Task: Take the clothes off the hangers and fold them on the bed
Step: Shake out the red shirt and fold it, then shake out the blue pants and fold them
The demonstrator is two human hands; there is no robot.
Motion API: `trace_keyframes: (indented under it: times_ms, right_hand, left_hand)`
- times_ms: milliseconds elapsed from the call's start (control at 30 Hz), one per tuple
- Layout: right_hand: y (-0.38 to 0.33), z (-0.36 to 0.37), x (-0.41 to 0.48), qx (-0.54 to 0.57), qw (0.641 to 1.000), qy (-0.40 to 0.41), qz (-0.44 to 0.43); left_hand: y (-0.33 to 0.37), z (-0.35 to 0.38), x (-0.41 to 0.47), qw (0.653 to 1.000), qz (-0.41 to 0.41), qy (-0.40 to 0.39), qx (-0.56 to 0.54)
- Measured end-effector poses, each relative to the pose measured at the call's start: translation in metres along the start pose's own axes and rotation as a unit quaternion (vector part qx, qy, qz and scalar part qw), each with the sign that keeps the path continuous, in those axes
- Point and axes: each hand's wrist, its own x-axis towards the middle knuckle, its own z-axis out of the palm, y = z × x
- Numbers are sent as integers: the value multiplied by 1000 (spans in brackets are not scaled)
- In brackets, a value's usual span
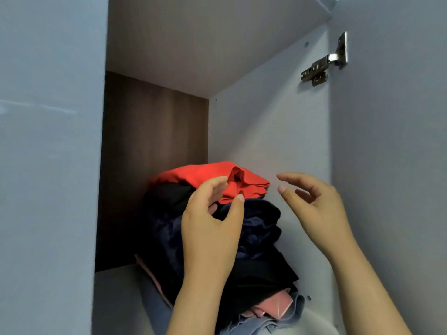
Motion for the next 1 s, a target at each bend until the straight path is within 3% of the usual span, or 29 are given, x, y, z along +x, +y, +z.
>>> trace_keyframes:
  times_ms: [333,467,600,700,1000]
  right_hand:
    - [-84,-59,-100,-128,988,86,7]
    - [-118,-66,-138,-226,968,112,0]
    - [-133,-72,-177,-415,909,36,19]
    - [-137,-79,-202,-470,880,-11,67]
    - [-168,-95,-207,-493,868,-18,58]
  left_hand:
    - [36,-18,-69,983,-26,-128,-131]
    - [51,-36,-95,972,5,-191,-135]
    - [52,-53,-115,962,69,-256,-67]
    - [45,-63,-124,958,85,-274,-18]
    - [63,-51,-138,951,74,-298,-36]
